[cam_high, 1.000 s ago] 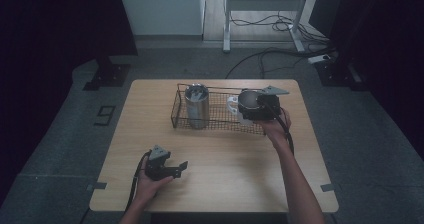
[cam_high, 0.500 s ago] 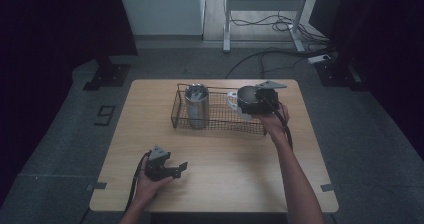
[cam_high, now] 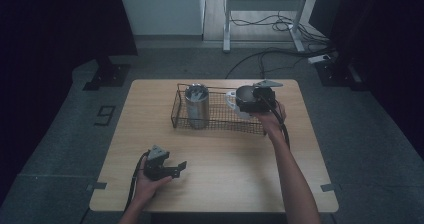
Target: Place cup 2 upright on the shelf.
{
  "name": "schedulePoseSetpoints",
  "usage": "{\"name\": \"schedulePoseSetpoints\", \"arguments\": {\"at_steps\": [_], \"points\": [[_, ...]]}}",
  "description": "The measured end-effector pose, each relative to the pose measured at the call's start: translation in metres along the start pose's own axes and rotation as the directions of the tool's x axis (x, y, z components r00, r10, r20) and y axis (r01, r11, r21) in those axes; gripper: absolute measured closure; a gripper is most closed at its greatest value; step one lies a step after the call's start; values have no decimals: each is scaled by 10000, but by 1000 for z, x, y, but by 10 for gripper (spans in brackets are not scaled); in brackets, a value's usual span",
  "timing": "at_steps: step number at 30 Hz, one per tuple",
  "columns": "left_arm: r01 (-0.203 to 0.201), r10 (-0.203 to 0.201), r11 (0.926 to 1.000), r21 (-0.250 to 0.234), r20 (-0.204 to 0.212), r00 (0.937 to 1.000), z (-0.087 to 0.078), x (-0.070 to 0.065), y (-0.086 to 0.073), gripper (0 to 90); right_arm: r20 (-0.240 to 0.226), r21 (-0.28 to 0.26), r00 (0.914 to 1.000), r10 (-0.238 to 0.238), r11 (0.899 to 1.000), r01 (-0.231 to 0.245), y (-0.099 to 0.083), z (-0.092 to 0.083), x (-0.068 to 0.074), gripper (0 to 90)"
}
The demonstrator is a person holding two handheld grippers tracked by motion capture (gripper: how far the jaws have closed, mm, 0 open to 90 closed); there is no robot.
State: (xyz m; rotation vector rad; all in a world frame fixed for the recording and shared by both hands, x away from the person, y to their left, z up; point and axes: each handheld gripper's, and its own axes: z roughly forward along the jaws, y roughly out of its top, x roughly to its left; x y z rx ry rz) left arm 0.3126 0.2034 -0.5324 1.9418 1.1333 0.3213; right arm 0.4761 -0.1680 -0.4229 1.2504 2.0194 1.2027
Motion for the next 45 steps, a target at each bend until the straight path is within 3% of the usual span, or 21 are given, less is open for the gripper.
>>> {"name": "schedulePoseSetpoints", "arguments": {"at_steps": [12, 23, 45], "points": [[-16, 16, 10000, 11, -11, 10000, 0, -1, 0, 142, 250, 286, 9996, 116, 9995, -124, -7, 15, -10, 67], [-4, 4, 10000, 35, -31, 10000, 0, 0, 0, 142, 145, 524, 9997, 175, 9985, -183, -13, 28, -11, 67], [57, -57, 10000, 37, -97, 9999, 1, 0, -1, 142, 354, 936, 9982, 481, 9943, -512, -31, 43, -20, 66]]}}
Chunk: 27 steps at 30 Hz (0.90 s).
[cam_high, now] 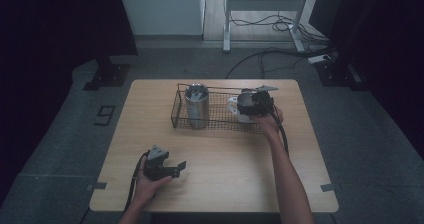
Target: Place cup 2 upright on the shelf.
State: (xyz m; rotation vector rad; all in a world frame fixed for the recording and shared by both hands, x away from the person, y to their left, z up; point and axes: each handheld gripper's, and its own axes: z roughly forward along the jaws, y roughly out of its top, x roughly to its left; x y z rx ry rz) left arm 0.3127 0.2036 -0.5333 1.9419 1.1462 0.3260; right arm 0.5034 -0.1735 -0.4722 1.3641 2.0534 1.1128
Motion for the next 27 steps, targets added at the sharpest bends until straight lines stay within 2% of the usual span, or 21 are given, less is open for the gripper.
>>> {"name": "schedulePoseSetpoints", "arguments": {"at_steps": [10, 18, 24, 27], "points": [[-24, 24, 10000, 27, 0, 10000, 0, 0, 0, 141, 132, 281, 9998, 148, 9995, -151, -9, 6, -6, 66], [-40, 40, 10000, 48, 23, 10000, 1, -1, 0, 142, 253, 426, 9997, -58, 9991, 47, -9, 9, -5, 66], [-57, 56, 10000, 62, 24, 10000, 1, -1, 0, 142, 262, 555, 9997, -4, 9985, -10, -9, 8, -6, 65], [-49, 49, 10000, 62, 29, 10000, 1, -1, 0, 142, 543, 764, 9983, -222, 9969, 180, -9, 7, -4, 64]]}}
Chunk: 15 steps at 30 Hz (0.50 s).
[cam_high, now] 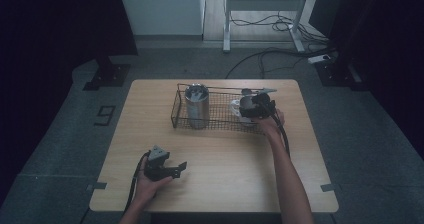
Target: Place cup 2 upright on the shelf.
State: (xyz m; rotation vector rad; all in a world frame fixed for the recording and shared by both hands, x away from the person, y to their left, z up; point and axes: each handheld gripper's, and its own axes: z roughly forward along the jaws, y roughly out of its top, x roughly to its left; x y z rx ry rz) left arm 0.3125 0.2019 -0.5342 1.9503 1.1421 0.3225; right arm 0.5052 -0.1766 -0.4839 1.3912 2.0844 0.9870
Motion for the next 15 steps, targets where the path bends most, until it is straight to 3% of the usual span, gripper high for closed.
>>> {"name": "schedulePoseSetpoints", "arguments": {"at_steps": [2, 15], "points": [[-30, 30, 10000, 20, 13, 10000, 0, 0, 0, 142, 263, 123, 9996, -103, 9999, 100, 0, -1, 1, 63], [-17, 16, 10000, 21, 36, 10000, 1, -1, 0, 141, 238, 149, 9997, 9, 9999, -13, -1, -4, -1, 39]]}}
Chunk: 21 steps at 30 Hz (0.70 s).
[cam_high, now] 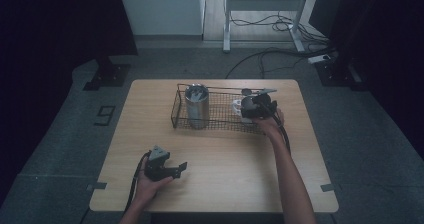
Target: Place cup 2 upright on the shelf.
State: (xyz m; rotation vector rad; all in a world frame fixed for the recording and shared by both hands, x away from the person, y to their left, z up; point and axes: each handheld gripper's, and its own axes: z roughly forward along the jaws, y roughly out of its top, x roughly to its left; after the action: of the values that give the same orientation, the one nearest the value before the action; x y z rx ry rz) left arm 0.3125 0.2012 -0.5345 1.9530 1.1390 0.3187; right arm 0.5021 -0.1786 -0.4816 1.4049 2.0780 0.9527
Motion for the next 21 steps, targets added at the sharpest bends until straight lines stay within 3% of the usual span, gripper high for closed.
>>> {"name": "schedulePoseSetpoints", "arguments": {"at_steps": [4, 8, 21], "points": [[1, -1, 10000, 5, -3, 10000, 0, 0, 0, 142, -285, -580, 9991, 311, 9978, -327, 3, -9, -1, 4], [-13, 13, 10000, 9, 19, 10000, 0, -1, 0, 142, -338, -1073, 9989, 315, 9936, -350, 6, -19, 1, 0], [-35, 35, 10000, 31, -10, 10000, 1, -2, 0, 142, -185, -1733, 9992, 353, 9841, -380, -12, -46, -1, 40]]}}
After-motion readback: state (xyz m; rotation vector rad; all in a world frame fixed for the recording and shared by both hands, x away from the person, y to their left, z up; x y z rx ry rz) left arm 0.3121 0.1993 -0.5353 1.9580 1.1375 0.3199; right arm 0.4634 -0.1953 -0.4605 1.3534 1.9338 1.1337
